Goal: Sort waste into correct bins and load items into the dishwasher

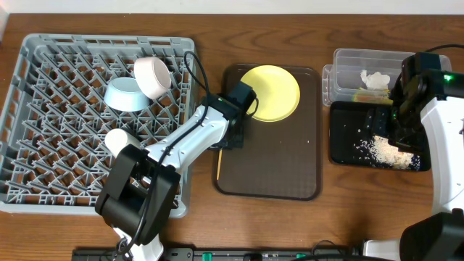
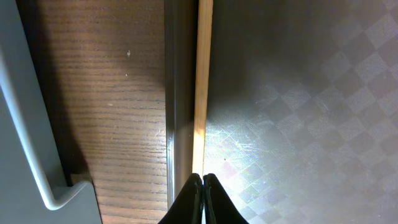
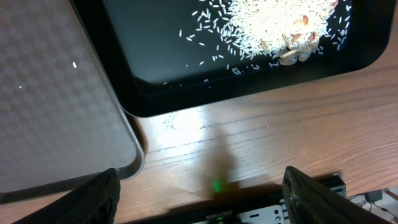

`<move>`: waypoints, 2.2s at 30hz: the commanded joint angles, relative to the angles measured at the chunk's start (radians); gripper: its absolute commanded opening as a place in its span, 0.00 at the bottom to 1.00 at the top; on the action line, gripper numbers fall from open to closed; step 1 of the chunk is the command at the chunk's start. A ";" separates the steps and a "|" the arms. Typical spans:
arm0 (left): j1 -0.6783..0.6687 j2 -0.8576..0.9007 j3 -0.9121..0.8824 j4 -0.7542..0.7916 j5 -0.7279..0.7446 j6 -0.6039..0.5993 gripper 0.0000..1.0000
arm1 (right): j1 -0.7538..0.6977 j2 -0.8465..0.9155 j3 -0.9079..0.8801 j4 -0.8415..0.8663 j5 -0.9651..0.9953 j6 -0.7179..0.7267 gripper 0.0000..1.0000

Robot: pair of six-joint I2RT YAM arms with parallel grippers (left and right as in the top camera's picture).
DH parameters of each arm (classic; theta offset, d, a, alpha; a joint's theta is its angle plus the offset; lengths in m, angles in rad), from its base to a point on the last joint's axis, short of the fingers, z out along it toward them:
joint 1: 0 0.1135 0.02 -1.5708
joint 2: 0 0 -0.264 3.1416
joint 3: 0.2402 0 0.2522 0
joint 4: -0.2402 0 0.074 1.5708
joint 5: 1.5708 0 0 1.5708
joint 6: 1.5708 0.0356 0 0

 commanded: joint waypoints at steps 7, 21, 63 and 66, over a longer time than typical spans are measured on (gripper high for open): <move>0.002 -0.006 0.015 0.011 -0.027 -0.016 0.30 | -0.010 -0.002 0.010 0.001 0.000 -0.003 0.81; 0.002 -0.004 0.007 0.051 -0.027 -0.016 0.30 | -0.010 -0.002 0.010 0.001 0.000 -0.003 0.81; 0.002 0.077 0.002 0.090 -0.082 -0.016 0.31 | -0.010 -0.002 0.010 0.001 0.000 -0.003 0.82; 0.002 0.079 0.002 0.090 -0.082 -0.016 0.31 | -0.010 -0.002 0.010 0.001 0.000 -0.003 0.81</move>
